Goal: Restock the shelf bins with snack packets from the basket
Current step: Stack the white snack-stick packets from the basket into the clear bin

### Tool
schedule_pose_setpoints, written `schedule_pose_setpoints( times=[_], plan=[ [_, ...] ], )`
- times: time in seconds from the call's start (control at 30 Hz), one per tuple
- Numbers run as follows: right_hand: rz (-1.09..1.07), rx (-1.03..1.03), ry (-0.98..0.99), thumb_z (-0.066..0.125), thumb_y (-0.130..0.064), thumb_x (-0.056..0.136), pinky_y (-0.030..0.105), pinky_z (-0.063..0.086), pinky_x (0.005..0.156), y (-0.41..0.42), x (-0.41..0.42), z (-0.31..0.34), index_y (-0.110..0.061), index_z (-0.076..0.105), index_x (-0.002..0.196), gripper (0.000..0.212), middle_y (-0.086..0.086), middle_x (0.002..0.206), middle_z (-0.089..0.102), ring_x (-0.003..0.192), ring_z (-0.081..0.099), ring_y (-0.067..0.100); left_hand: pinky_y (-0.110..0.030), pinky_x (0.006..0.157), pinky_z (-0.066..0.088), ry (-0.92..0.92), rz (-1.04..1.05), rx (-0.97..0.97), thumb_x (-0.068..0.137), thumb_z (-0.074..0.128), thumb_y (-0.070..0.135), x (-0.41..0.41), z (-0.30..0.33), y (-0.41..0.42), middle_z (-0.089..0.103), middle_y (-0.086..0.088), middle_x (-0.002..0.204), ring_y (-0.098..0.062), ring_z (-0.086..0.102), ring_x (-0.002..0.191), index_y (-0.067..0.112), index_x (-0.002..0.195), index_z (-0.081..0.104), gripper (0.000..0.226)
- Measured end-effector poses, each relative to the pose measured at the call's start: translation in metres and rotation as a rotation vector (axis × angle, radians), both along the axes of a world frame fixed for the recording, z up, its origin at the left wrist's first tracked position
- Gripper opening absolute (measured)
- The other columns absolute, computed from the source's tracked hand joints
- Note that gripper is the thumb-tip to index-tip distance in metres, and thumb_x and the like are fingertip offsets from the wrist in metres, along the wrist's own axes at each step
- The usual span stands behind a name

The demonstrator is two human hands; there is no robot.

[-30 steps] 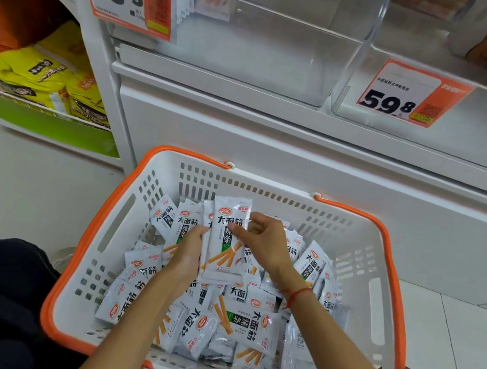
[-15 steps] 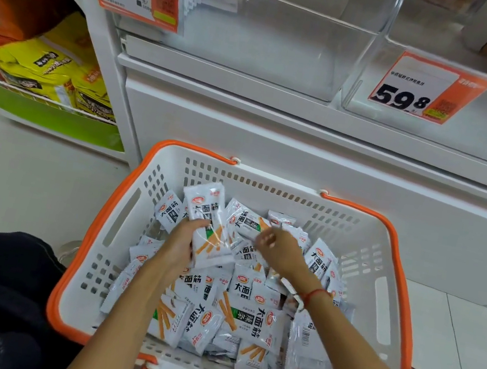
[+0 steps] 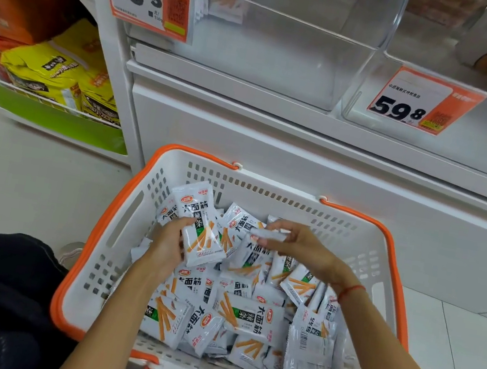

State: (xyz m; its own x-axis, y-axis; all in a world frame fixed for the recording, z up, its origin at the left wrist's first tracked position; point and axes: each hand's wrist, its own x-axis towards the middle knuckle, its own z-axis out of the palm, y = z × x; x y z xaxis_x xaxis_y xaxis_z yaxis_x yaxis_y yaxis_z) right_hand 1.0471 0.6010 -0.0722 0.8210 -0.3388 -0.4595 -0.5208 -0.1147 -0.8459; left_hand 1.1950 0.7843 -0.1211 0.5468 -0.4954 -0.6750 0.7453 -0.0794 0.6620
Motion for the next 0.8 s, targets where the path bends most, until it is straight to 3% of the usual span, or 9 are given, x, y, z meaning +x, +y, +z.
schedule_pose_setpoints(
  times=[0.03, 0.13, 0.2, 0.37, 0.47, 0.53, 0.7, 0.77, 0.8],
  plan=[
    [0.001, 0.046, -0.042, 0.077, -0.035, 0.072, 0.028, 0.043, 0.078, -0.002, 0.002, 0.008, -0.015, 0.067, 0.105, 0.040, 0.025, 0.095, 0.067, 0.077, 0.062, 0.031, -0.034, 0.069, 0.049, -0.024, -0.043, 0.003, 0.095, 0.048, 0.016, -0.003, 0.001, -0.002, 0.065, -0.008, 0.095, -0.022, 0.059, 0.081, 0.012, 0.111, 0.057, 0.019],
    [0.009, 0.090, -0.100, 0.071, -0.027, 0.080, 0.023, 0.044, 0.072, 0.004, 0.016, 0.016, -0.016, 0.068, 0.110, 0.032, 0.004, 0.092, 0.072, 0.078, 0.060, 0.018, -0.031, 0.067, 0.046, -0.093, -0.219, 0.021, 0.096, 0.047, 0.016, -0.016, 0.002, -0.011, 0.063, -0.007, 0.085, -0.020, 0.058, 0.074, 0.012, 0.109, 0.055, 0.016],
    [-0.063, 0.036, -0.120, 0.071, -0.017, 0.083, 0.024, 0.051, 0.072, 0.016, 0.028, 0.014, -0.011, 0.067, 0.110, 0.028, 0.010, 0.099, 0.073, 0.081, 0.066, 0.019, -0.029, 0.063, 0.044, -0.116, -0.313, 0.031, 0.096, 0.047, 0.017, -0.024, 0.004, -0.018, 0.062, -0.005, 0.081, -0.018, 0.058, 0.071, 0.011, 0.107, 0.056, 0.016],
    [-0.239, -0.420, -0.169, 0.076, -0.020, 0.078, 0.030, 0.056, 0.069, 0.032, 0.037, -0.006, -0.018, 0.067, 0.104, 0.028, 0.000, 0.097, 0.070, 0.072, 0.064, 0.018, -0.025, 0.056, 0.042, -0.101, -0.367, 0.066, 0.095, 0.039, 0.021, -0.037, 0.003, -0.023, 0.058, -0.004, 0.056, -0.015, 0.054, 0.049, 0.011, 0.066, 0.057, 0.036],
    [-0.290, -0.464, -0.191, 0.076, -0.022, 0.079, 0.021, 0.050, 0.058, 0.033, 0.035, -0.012, -0.019, 0.067, 0.108, 0.030, -0.003, 0.093, 0.069, 0.061, 0.052, 0.008, -0.031, 0.066, 0.048, 0.011, -0.278, 0.010, 0.092, 0.034, 0.027, -0.040, 0.002, -0.028, 0.066, -0.014, 0.078, -0.025, 0.060, 0.068, 0.008, 0.085, 0.064, 0.037],
    [-0.301, -0.477, -0.214, 0.076, -0.023, 0.079, 0.022, 0.050, 0.061, 0.036, 0.036, -0.014, -0.019, 0.068, 0.107, 0.030, -0.003, 0.099, 0.069, 0.064, 0.052, 0.007, -0.036, 0.075, 0.050, 0.026, -0.253, -0.039, 0.096, 0.028, 0.025, -0.042, 0.007, -0.031, 0.067, -0.017, 0.093, -0.028, 0.062, 0.081, 0.005, 0.101, 0.065, 0.042],
    [-0.243, -0.573, -0.223, 0.074, -0.027, 0.080, 0.017, 0.046, 0.063, 0.043, 0.040, -0.015, -0.023, 0.066, 0.110, 0.031, -0.008, 0.108, 0.060, 0.068, 0.048, 0.006, -0.032, 0.065, 0.049, 0.000, -0.305, -0.049, 0.092, 0.045, 0.026, -0.044, 0.012, -0.029, 0.067, -0.010, 0.072, -0.021, 0.061, 0.062, 0.009, 0.083, 0.067, 0.029],
    [-0.321, -0.506, -0.235, 0.071, -0.029, 0.083, 0.025, 0.050, 0.068, 0.046, 0.041, -0.010, -0.026, 0.059, 0.120, 0.039, -0.006, 0.113, 0.057, 0.073, 0.052, 0.012, -0.036, 0.076, 0.050, -0.027, -0.306, -0.019, 0.083, 0.054, 0.036, -0.041, 0.017, -0.029, 0.070, -0.013, 0.088, -0.024, 0.064, 0.075, 0.010, 0.093, 0.069, 0.031],
    [-0.366, -0.439, -0.223, 0.069, -0.030, 0.085, 0.027, 0.051, 0.073, 0.047, 0.042, -0.005, -0.026, 0.052, 0.128, 0.047, -0.004, 0.117, 0.054, 0.081, 0.054, 0.015, -0.041, 0.086, 0.049, -0.039, -0.284, 0.003, 0.074, 0.058, 0.043, -0.040, 0.018, -0.029, 0.068, -0.015, 0.104, -0.027, 0.064, 0.090, 0.012, 0.103, 0.068, 0.044]
  ],
)
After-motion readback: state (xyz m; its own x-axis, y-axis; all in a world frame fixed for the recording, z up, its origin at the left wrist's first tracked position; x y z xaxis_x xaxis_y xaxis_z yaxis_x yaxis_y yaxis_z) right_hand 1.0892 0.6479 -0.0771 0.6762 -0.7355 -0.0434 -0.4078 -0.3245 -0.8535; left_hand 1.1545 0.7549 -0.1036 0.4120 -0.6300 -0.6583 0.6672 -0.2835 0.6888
